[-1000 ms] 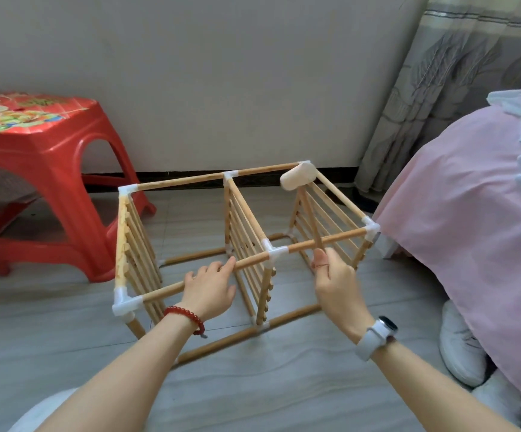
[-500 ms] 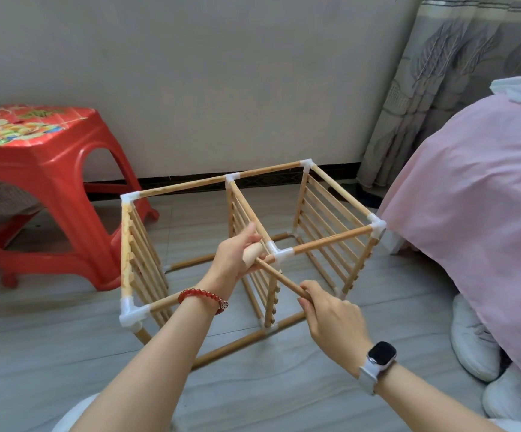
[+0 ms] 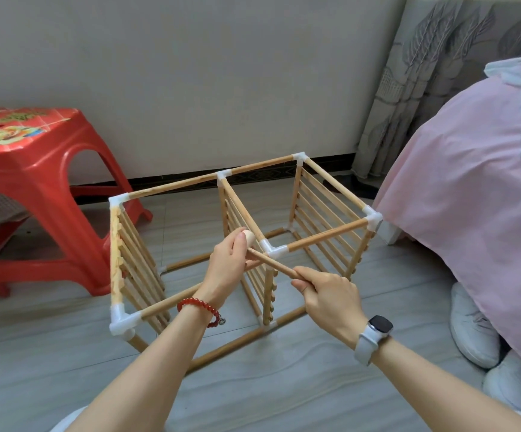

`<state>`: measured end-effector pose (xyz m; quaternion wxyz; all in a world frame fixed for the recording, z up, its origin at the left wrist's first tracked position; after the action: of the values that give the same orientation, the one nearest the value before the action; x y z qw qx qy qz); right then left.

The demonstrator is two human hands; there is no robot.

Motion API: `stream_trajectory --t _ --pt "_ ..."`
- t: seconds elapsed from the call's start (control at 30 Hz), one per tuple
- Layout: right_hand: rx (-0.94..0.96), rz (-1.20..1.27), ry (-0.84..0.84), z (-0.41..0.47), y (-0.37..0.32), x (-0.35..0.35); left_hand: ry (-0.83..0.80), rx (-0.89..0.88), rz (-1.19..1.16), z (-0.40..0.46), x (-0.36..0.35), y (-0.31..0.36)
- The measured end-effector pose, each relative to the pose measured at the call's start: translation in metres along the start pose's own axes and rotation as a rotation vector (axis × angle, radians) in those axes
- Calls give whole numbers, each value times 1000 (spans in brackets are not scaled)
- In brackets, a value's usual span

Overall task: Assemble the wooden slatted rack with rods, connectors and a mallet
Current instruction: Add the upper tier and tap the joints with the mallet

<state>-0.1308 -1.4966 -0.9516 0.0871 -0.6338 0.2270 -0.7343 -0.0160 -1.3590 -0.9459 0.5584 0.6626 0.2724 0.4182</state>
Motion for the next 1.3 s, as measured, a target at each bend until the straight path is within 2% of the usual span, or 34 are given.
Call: stream_trajectory --t 0.07,0.13,0.17,0.23,0.3,0.33,0.37,0.4,0.43,0.47,0.5,0.57,0.6,0.63,0.7,0.73,0.77,0.83,0.87,0.9,0.97,1.0,1.03,1.1,1.13,1.17,1.2,1.23,1.27,1.3 --pt "-29 32 -63 5 2 -5 -38 -32 52 7 0 5" --pt "-34 -37 -78 10 1 2 -58 -28 6 11 2 10" --pt "20 -40 1 11 -3 11 -33 -16 -30 13 5 9" --pt "137 95 267 5 -12 39 79 11 -51 16 13 0" --pt "176 315 462 -2 -11 49 114 51 102 18 14 -11" --pt "123 363 446 -4 -8 42 71 82 252 17 11 -19" --pt "23 340 282 -1 -6 28 7 107 454 17 9 -28" --pt "-110 238 17 1 -1 7 -67 122 677 15 6 -37" --pt "-184 166 -149 0 6 -7 -115 125 852 12 3 -46" --pt "-201 173 -169 -1 9 -6 -142 118 951 8 0 -51" --pt "-156 252 -54 -1 9 8 -153 117 965 5 -1 -54" --pt "105 435 459 -11 -5 48 -156 124 907 13 5 -53" --pt "142 444 518 -13 -5 49 -151 132 885 17 8 -52" --pt "114 397 461 -12 -7 42 -150 132 886 20 9 -50" --pt "-123 129 -84 -8 -1 -8 -143 127 908 15 11 -52" --pt "-159 88 -171 -10 5 -18 -143 123 924 10 10 -52" --pt "-189 120 -131 -8 9 -14 -150 109 939 7 6 -54" --pt "-41 403 325 -12 2 27 -144 69 960 7 3 -52" --pt "-8 458 399 -12 5 32 -119 61 952 8 5 -51" --pt "-24 439 360 -9 8 31 -115 53 952 11 5 -49" --pt "-173 245 -124 -7 16 -15 -133 78 925 9 7 -55" --pt "-198 217 -225 -12 21 -28 -155 88 912 5 6 -59" --pt "-210 263 -218 -13 24 -26 -169 90 905 0 5 -63" --pt "-63 500 157 -9 14 13 -172 65 915 2 4 -60" --pt "-5 575 287 -9 10 26 -155 60 908 7 6 -56" --pt "7 600 310 -10 7 29 -147 52 899 9 6 -53" --pt "-52 542 197 -9 5 19 -142 52 889 10 6 -52" --pt "-147 412 -26 -7 5 -5 -143 58 880 9 7 -52" --pt "-206 297 -170 -12 7 -23 -159 70 871 7 7 -55" --pt "-229 284 -199 -13 10 -26 -171 71 862 4 5 -58"
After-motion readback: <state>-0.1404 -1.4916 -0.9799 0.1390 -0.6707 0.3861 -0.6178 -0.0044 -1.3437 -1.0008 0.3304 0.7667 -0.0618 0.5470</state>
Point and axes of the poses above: each hand's wrist, its own z-axis towards the middle knuckle, its own x-axis out of the back of the hand, y = z × x, the point moved 5 cm from there along z, towards the middle knuckle, and after that the axes turned 8 degrees about -y, right-handed, at the moved point
